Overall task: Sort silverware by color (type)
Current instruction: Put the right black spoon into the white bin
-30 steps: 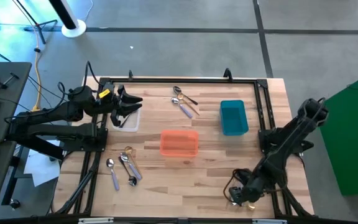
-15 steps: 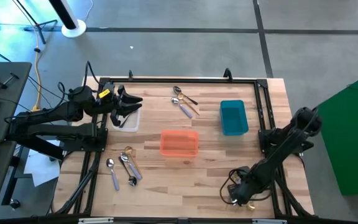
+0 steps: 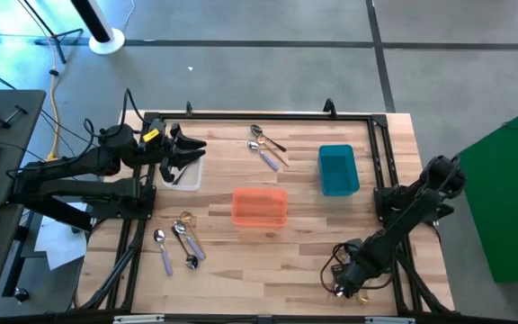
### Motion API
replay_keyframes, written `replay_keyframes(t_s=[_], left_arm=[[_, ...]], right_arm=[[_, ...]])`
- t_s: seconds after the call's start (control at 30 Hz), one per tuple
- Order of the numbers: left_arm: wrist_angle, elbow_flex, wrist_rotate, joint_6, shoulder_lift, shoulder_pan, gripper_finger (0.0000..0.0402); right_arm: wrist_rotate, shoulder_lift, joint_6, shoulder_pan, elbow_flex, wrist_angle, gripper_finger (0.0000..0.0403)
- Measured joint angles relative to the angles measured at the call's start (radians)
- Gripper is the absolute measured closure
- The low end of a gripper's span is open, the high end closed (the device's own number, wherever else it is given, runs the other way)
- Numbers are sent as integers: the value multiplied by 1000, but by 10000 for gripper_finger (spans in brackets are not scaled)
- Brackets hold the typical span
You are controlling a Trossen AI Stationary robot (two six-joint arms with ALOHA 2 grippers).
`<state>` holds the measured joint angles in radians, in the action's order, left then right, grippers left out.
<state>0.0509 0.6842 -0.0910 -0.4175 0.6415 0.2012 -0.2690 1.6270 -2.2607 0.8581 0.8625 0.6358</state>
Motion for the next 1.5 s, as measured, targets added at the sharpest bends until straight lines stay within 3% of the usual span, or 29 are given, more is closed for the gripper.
replay_keyframes(t_s=[0.3, 0.57, 0.8, 0.93, 1.2, 1.5], left_arm=[[0, 0, 0, 0, 0, 0, 257], [1, 0, 3, 0, 0, 0, 257], [7, 0, 3, -1, 0, 0, 257], [7, 0, 9, -1, 0, 0, 257], [8, 0, 13, -1, 0, 0, 257], [8, 0, 13, 0, 0, 0, 257]], right_arm=[[38, -28, 15, -16, -2, 3, 256], [2, -28, 2, -30, -112, -172, 256], [-14, -30, 17, -47, -138, -184, 260], [-13, -28, 25, -47, -138, -174, 289], [-16, -27, 36, -48, -138, -159, 392], [-20, -28, 36, -47, -142, -169, 399]])
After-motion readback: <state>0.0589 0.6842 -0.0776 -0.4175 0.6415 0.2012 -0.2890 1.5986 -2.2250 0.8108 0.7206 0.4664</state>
